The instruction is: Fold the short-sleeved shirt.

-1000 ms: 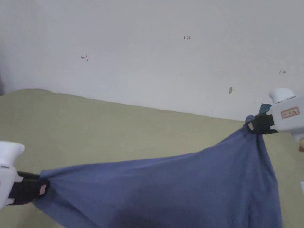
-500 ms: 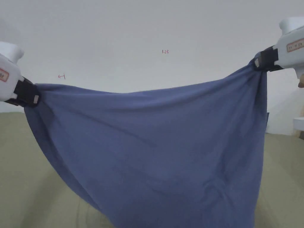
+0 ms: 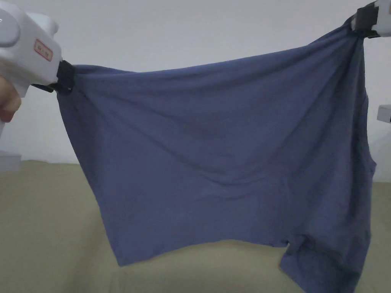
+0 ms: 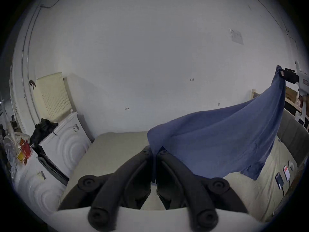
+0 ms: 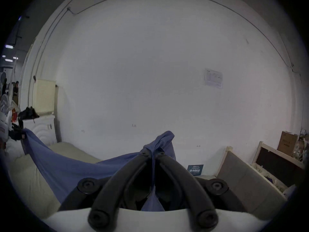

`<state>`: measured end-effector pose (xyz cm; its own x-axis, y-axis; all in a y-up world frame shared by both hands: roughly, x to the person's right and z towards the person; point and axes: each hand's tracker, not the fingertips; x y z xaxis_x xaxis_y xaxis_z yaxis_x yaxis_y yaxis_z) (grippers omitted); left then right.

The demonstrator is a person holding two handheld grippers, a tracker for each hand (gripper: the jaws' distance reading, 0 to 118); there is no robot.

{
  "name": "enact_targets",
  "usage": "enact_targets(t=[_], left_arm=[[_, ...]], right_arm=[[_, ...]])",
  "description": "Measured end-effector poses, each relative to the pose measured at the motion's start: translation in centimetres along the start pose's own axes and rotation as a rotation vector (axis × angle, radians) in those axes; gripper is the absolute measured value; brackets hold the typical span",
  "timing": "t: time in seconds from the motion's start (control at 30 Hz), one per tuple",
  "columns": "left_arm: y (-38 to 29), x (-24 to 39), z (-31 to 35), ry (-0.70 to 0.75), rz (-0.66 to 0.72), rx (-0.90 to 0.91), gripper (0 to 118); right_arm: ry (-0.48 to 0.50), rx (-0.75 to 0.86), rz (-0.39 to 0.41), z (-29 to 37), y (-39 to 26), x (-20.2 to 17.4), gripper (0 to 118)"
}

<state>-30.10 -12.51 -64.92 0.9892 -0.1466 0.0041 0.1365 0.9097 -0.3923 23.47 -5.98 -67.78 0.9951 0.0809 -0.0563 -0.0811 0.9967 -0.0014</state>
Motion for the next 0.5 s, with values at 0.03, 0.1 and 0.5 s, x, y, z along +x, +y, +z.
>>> enact_targets(t=[0.03, 0.1, 0.5], left_arm=[[-0.3, 0.1, 0.0, 0.007, 0.006, 0.014, 5], [-1.0, 0.2, 0.1, -0.004, 0.012, 0.022, 5], [-8.1, 0.2, 2.4, -0.025, -0.070, 0.069, 5]], right_arm=[[0.007, -0.004, -0.007, 0.3, -0.2, 0.2, 2], [0.009, -0.013, -0.005, 1.2, -1.0, 0.2, 2], [0.068, -0.180, 0.075, 9.3, -9.5, -1.5, 2]])
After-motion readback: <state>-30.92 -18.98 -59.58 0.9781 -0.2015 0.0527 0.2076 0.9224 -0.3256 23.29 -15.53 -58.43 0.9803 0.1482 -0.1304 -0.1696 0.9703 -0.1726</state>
